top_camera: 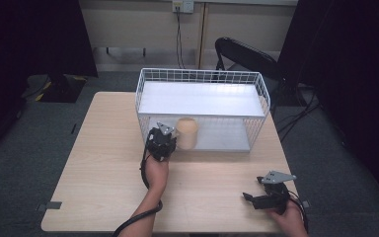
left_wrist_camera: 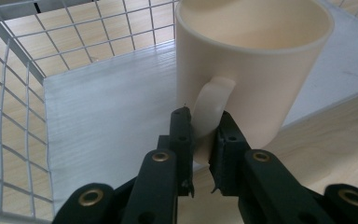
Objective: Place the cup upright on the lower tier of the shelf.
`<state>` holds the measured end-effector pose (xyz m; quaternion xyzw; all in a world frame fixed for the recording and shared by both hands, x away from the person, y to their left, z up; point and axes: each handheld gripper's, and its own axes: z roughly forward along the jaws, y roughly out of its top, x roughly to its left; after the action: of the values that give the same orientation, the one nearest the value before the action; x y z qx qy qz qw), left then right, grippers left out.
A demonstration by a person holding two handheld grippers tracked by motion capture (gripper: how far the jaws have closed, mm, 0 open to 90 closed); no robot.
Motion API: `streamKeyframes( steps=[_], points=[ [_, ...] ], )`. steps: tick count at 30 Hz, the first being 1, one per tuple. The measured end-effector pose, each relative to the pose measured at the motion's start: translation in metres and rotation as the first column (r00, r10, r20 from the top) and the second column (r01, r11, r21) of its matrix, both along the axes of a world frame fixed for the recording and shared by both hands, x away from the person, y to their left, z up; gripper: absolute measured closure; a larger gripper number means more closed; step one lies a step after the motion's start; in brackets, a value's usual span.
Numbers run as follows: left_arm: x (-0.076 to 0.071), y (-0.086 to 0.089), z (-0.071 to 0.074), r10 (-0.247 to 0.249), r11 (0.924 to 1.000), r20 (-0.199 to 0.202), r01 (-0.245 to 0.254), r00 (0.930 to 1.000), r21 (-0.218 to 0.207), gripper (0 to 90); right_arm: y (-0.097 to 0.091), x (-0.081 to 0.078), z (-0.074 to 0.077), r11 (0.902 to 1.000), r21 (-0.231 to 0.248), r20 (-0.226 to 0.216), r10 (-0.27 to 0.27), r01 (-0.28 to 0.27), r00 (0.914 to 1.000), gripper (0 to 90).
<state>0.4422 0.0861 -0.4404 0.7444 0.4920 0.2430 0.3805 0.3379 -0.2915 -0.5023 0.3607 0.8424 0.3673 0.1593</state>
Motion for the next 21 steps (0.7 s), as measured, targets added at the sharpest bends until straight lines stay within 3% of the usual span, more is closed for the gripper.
streamKeyframes(
  steps=[8, 19, 21],
  points=[
    [0.0040, -0.0039, -0.0011, 0.009, 0.9999, 0.002, -0.009, 1.0000, 0.010, 80.8, -0.0001, 0.0000, 0.0001, 1.0000, 0.000, -0.001, 0.001, -0.001, 1.0000, 13.0],
    [0.0076, -0.0070, -0.0050, 0.030, 0.9995, 0.004, -0.030, 0.9995, -0.014, 80.7, -0.0002, -0.0001, 0.0000, 1.0000, -0.001, 0.000, 0.002, -0.002, 1.0000, 13.0],
    [0.0081, -0.0065, -0.0052, 0.025, 0.9997, 0.001, -0.025, 0.9997, 0.003, 80.6, -0.0002, -0.0002, 0.0001, 1.0000, -0.002, 0.000, 0.000, 0.000, 1.0000, 13.0]
  ],
)
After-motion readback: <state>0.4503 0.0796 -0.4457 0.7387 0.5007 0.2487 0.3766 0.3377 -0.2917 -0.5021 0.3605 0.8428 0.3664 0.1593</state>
